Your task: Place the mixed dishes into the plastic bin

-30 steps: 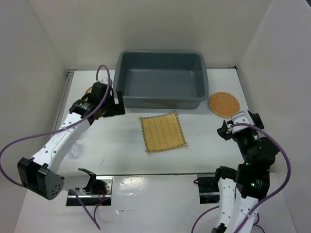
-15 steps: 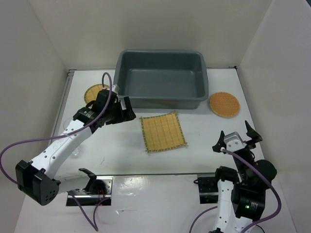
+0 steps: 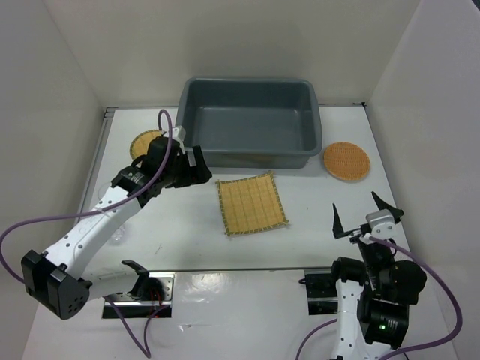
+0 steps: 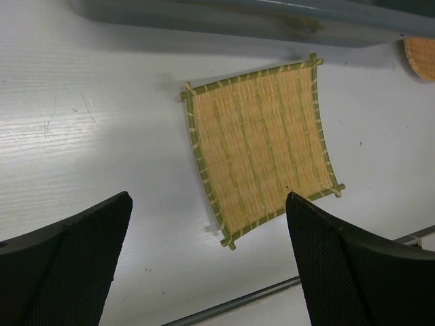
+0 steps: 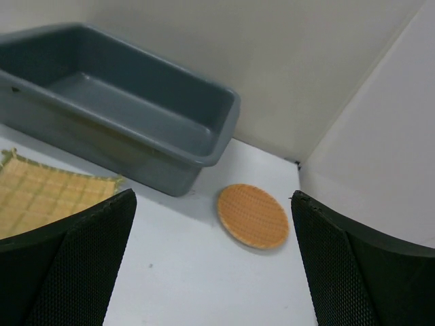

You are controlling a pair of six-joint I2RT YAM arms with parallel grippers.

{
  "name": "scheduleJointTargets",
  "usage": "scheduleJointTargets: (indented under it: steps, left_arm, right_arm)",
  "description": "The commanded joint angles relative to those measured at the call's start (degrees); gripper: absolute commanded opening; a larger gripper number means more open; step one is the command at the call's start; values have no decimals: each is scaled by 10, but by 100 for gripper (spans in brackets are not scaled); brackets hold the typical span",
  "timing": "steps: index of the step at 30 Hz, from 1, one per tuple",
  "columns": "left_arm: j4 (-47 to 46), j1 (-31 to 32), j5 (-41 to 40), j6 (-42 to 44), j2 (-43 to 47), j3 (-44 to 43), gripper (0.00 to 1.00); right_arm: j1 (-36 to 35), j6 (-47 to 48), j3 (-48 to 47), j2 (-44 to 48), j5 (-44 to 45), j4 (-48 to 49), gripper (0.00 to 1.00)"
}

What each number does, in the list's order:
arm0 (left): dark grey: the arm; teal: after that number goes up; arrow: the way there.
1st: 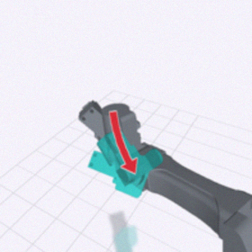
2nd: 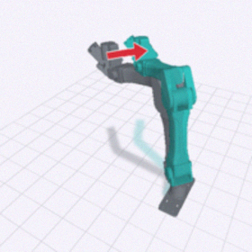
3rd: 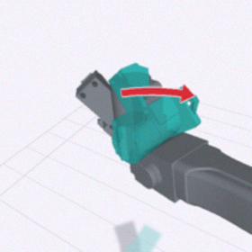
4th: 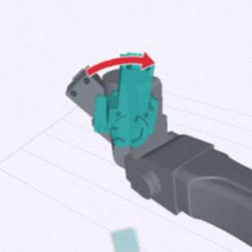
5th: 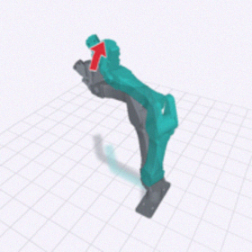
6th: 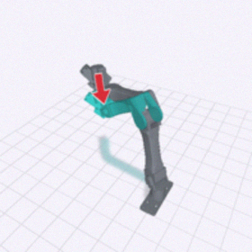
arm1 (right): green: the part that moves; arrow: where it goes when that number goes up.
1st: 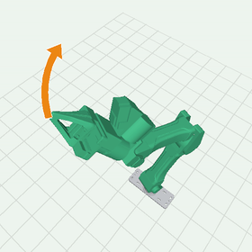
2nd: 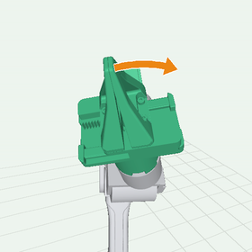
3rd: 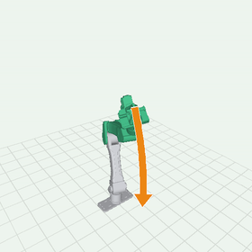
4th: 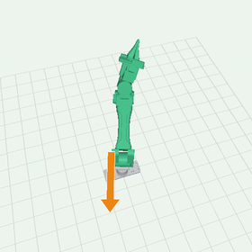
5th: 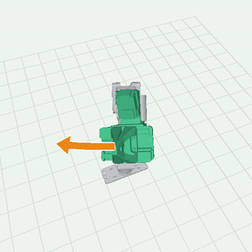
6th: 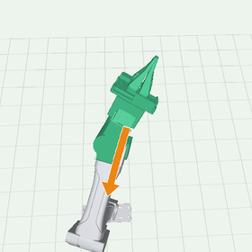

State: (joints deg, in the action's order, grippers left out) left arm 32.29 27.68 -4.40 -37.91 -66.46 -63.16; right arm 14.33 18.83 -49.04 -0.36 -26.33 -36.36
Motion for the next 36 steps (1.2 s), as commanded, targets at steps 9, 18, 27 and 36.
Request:
scheduleJointTargets:
  steps: [9, 18, 27, 36]
  left_arm:
    - [-12, 8, 16, 2, 10, 2, 100]
    - [12, 13, 21, 28, 4, -3, 100]
    - [-28, 13, 39, -10, 30, 70, 100]
    - [-45, 18, 84, -16, -19, 82, 100]
  right_arm:
    - [-45, -260, -148, -169, 261, -21, 99]
    - [-200, -350, -180, -174, 356, -167, 99]
    - [-92, -265, -180, -175, 226, -148, 100]
    - [-54, -259, -175, -313, 215, -149, 100]
